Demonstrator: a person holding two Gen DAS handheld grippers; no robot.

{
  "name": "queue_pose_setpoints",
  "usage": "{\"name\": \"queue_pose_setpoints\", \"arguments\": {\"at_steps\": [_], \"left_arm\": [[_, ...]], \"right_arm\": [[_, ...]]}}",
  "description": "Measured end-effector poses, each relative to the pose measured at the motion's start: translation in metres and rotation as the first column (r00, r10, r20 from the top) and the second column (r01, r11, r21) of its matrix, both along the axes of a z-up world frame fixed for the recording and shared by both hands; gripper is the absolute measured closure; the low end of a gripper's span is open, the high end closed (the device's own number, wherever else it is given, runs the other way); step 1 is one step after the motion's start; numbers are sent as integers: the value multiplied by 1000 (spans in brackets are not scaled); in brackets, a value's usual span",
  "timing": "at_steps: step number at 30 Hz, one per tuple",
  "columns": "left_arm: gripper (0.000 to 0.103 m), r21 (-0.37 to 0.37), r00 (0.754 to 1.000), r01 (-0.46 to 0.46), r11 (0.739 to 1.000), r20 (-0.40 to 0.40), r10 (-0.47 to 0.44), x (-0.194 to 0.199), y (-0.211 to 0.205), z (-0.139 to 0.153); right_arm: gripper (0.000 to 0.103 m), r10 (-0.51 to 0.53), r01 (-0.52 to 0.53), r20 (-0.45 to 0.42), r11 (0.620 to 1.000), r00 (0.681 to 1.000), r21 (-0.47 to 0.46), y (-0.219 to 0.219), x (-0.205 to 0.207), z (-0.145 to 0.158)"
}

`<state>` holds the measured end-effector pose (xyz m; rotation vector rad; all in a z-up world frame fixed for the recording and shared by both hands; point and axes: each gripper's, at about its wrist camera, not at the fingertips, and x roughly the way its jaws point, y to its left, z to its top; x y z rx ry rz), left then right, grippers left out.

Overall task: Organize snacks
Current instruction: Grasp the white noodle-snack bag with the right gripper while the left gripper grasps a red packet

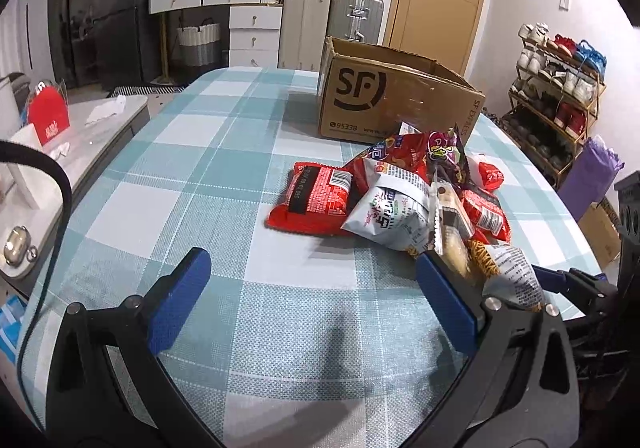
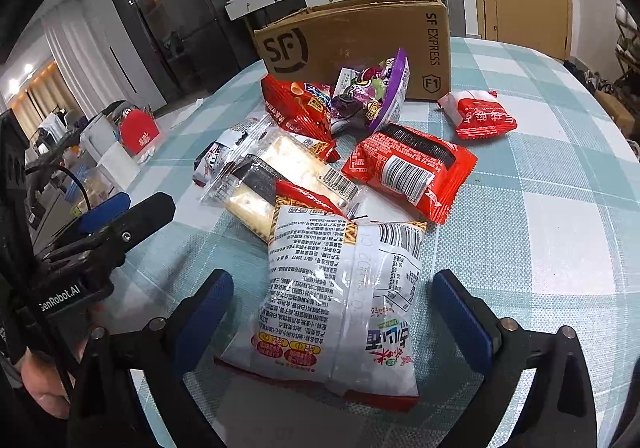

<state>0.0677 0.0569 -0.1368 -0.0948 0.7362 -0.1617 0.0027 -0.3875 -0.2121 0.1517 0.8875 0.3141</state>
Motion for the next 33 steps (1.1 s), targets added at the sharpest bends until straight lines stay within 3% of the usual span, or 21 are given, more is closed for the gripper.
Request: {"name": "queue_pose_setpoints", "arguments": {"at_steps": [4, 6, 8, 11, 25, 29, 33], "left_arm": [[1, -50, 1000, -9, 999, -18, 8, 2, 9, -3], [1, -73, 1000, -14, 997, -22, 12, 2, 13, -4], [1, -86, 1000, -21, 996, -24, 18, 3, 15, -5], [1, -97, 1000, -17, 995, -22, 15, 3, 17, -6], [1, -74, 999, -23, 997, -40, 20, 6, 13, -10], [1, -47, 999, -17, 999, -42, 15, 7, 8, -10], [1, -40, 999, 41, 998, 13, -40, -1, -6, -3]], "right_arm": [[21, -11, 11, 5, 1000, 1000, -2, -6, -3, 0], [34, -11, 11, 7, 1000, 1000, 7, -12, -4, 1], [44, -17, 17, 4, 998, 1000, 65, -23, -5, 0], [51, -18, 19, -5, 988, 1000, 154, -38, -7, -3], [52, -16, 16, 2, 985, 1000, 173, -39, -8, -1], [52, -60, 58, 6, 974, 998, 219, -51, -10, -1], [52, -101, 96, 1, 952, 995, 290, -66, -12, -3]]}}
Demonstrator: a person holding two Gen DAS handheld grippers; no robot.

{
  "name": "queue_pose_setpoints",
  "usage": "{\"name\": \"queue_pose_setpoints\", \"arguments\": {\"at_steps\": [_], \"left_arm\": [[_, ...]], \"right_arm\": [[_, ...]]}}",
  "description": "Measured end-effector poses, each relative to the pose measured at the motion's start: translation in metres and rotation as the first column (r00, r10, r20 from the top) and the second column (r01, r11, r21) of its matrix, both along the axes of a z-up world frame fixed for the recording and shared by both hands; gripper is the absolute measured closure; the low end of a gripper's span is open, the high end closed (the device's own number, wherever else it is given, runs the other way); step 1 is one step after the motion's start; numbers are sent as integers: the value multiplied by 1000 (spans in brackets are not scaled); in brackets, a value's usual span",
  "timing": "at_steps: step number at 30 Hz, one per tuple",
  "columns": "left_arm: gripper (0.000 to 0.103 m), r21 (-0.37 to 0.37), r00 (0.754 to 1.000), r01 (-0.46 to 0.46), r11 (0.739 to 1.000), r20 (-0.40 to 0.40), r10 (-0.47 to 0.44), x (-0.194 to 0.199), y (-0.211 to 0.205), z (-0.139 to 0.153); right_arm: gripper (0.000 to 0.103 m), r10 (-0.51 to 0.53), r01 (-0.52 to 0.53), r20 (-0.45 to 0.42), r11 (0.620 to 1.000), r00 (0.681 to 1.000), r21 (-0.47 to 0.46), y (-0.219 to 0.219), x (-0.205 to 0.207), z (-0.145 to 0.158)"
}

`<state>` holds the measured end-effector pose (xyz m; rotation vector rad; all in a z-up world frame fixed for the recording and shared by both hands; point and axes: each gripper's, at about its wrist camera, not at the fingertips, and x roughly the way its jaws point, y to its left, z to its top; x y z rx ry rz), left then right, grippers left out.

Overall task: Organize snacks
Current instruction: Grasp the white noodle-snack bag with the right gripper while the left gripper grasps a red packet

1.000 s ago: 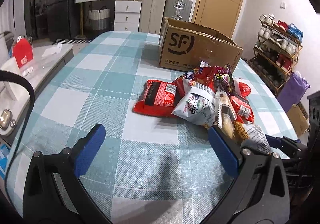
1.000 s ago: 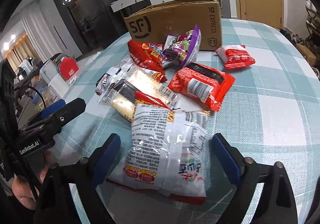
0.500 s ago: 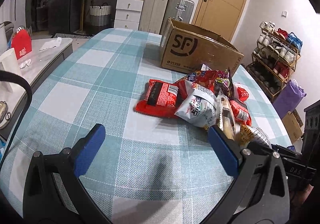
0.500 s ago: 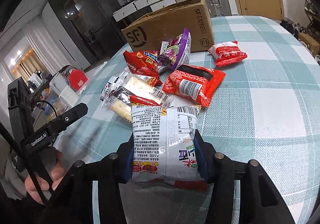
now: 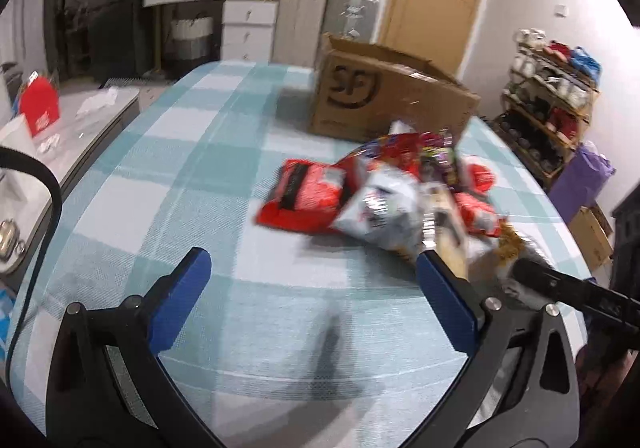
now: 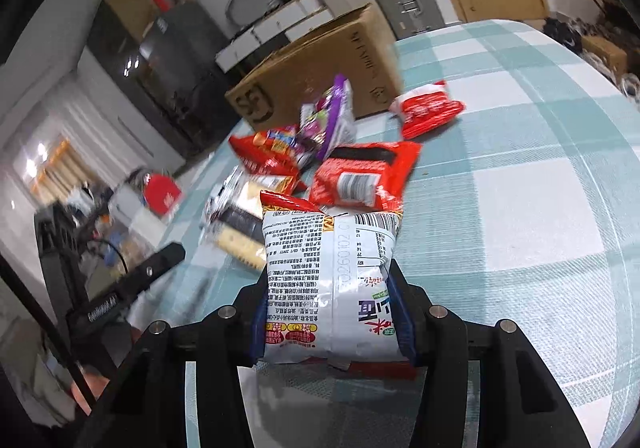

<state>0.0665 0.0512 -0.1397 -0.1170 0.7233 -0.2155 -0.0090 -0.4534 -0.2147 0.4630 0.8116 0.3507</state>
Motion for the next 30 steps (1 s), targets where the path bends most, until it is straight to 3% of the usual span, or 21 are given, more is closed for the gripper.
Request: {"name": "queue_pose_setpoints", "arguments": {"at_steps": [4, 7, 14, 18, 23, 30], "left_arm": [[1, 22, 998, 66, 998, -5, -66, 4, -20, 6], [1, 67, 1000, 27, 997, -17, -26, 20, -21, 10], [1, 6, 993, -63, 998, -103, 64, 69, 18, 13], [1, 66, 983, -65, 996, -167, 75, 102, 24, 5], [6, 51, 964, -2, 999, -265, 16, 128, 19, -14], [8, 53, 954, 63, 997, -295, -44, 140, 10, -27]], "right_arm": [[52, 15, -16, 7, 1000, 1000, 20, -1, -1, 1], [52, 24, -24, 11, 999, 1000, 38, -2, -1, 1], [52, 41, -43, 25, 996, 999, 75, -4, -1, 0], [52, 55, -57, 30, 995, 998, 87, -3, 0, 0], [52, 62, -65, 32, 993, 998, 97, -3, 0, 0], [52, 75, -79, 39, 991, 996, 107, -2, -1, 0]]}}
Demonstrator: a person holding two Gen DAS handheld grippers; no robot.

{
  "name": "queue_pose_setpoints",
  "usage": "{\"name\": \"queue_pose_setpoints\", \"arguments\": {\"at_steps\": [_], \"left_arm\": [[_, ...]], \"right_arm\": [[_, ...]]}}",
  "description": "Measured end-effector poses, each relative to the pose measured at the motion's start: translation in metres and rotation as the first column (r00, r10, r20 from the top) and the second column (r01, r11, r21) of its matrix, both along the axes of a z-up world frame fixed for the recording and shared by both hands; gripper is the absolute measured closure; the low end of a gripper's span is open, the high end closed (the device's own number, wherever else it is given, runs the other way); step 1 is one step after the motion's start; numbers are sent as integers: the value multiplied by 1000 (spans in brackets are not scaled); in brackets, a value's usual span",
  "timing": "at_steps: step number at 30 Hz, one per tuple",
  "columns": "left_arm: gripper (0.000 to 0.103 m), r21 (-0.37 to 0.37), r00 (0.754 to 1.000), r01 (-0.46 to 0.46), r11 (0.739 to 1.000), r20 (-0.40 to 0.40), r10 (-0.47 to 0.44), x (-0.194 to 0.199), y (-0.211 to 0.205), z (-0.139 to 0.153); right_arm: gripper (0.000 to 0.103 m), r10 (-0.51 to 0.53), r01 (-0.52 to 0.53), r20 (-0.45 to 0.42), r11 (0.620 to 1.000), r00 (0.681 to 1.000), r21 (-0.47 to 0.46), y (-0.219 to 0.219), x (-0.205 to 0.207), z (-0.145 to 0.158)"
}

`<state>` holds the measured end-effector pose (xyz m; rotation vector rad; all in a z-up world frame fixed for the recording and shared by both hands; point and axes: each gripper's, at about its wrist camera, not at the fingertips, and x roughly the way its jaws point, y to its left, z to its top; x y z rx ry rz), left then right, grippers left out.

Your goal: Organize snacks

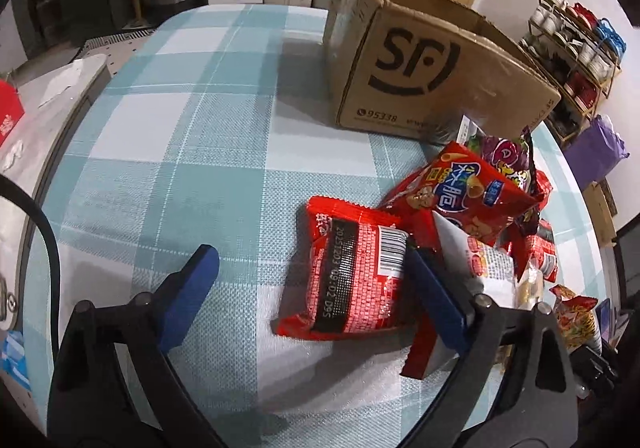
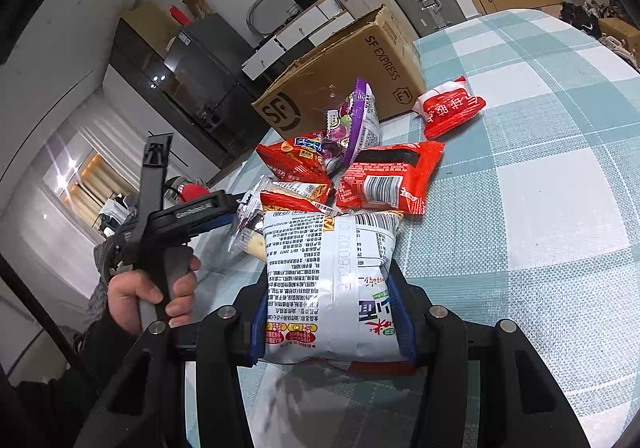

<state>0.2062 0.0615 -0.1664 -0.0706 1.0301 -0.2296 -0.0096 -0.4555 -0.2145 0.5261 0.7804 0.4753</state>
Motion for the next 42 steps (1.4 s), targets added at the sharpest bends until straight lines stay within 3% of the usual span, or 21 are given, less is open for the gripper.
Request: {"name": "queue_pose_setpoints", "arguments": {"at_steps": [9, 12, 16, 18, 19, 20, 26, 29, 42], "left_arm": [[9, 69, 1000, 24, 997, -10, -23, 4, -2, -5], [16, 71, 1000, 26, 997, -9, -26, 3, -2, -4], [31, 105, 999, 49, 993, 0, -49, 1, -2, -3], [43, 130, 998, 55, 990, 4, -56, 0, -2, -2], [57, 139, 998, 62, 988, 12, -64, -2, -3, -1], [61, 139, 997, 72, 988, 20, -76, -3, -2, 0], [61, 110, 996, 86, 990, 16, -88, -9, 6, 3], [61, 138, 996, 77, 988, 44, -83, -18, 8, 9], [61, 116, 985, 83, 990, 141, -99, -68, -2, 57]], "right_arm": [[52, -3, 3, 0, 1000, 1000, 3, 0, 0, 0], [52, -1, 1, 0, 1000, 1000, 2, 0, 0, 0], [52, -4, 4, 0, 1000, 1000, 3, 0, 1, 0], [52, -5, 5, -2, 1000, 1000, 3, 0, 1, -1], [52, -5, 5, -3, 1000, 1000, 2, 0, 1, -1], [52, -5, 5, -3, 1000, 1000, 2, 0, 1, -1], [52, -13, 13, -7, 1000, 1000, -1, -1, 1, -1], [52, -15, 15, -10, 1000, 1000, -4, -1, 1, -1], [52, -26, 27, 20, 999, 999, -44, 1, -5, 6]]}}
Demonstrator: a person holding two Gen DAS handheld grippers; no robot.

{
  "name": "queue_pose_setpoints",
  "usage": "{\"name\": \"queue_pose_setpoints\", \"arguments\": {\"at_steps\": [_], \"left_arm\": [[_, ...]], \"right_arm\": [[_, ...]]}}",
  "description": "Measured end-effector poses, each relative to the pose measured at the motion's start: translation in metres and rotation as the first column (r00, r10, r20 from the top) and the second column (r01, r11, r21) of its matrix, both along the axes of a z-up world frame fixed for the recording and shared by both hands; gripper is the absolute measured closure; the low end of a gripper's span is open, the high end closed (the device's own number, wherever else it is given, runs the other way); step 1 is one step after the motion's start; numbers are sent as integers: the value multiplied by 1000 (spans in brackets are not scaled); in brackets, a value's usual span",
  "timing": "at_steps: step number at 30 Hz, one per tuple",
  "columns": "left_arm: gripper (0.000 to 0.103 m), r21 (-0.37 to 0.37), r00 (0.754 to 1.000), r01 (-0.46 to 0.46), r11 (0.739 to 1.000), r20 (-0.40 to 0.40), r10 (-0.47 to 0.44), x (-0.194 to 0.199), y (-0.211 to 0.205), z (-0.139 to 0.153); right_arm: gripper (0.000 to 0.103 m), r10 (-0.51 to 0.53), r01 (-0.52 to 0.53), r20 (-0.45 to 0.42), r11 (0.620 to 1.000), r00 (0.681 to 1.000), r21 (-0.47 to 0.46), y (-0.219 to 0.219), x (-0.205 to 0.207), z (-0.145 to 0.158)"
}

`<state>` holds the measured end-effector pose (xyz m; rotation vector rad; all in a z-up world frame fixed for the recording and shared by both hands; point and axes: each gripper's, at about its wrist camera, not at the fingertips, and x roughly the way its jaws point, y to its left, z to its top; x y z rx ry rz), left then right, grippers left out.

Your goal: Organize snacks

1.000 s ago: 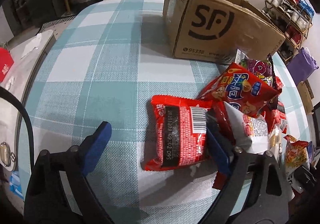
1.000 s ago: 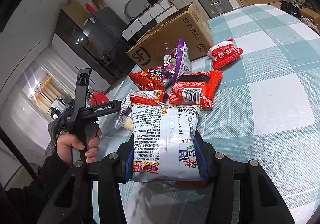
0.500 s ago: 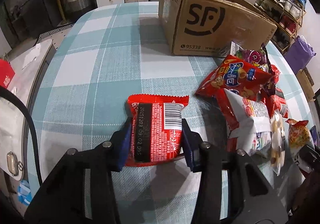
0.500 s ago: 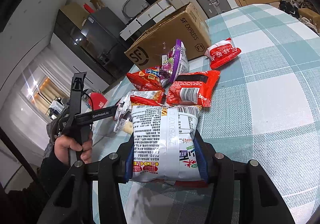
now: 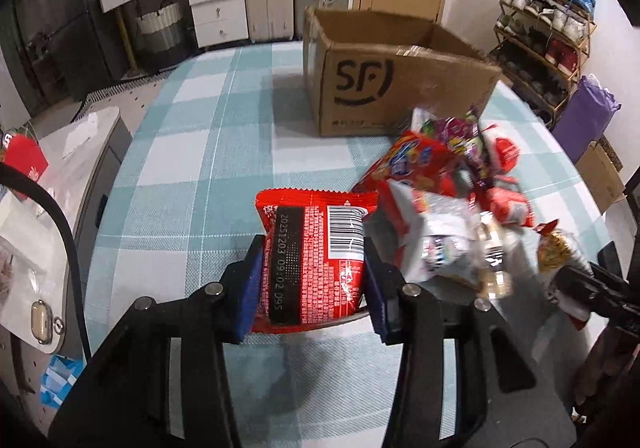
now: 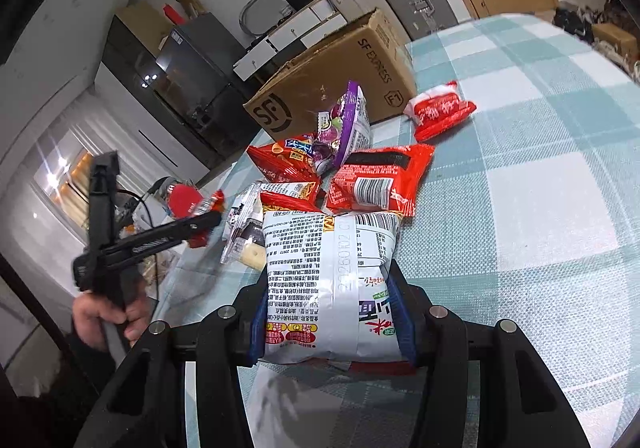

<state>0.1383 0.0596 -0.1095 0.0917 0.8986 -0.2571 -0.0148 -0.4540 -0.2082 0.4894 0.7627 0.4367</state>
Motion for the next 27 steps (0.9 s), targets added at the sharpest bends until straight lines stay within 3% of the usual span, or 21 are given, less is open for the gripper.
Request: {"name": "queue_pose_setpoints", "arguments": {"at_steps": [7, 20, 27], "left_arm": [[61, -25, 998, 22, 999, 60, -20, -18, -5, 35], [61, -21, 981, 110, 994, 163, -105, -17, -15, 117], [61, -119, 986, 147, 982, 95, -137, 13, -22, 153]], "right_arm": [[52, -16, 18, 63, 1000, 998, -21, -6, -5, 33], [52, 98, -90, 237, 995, 966, -43, 4, 16, 149], [52, 156, -143, 281, 988, 947, -64, 9, 44, 205]]}}
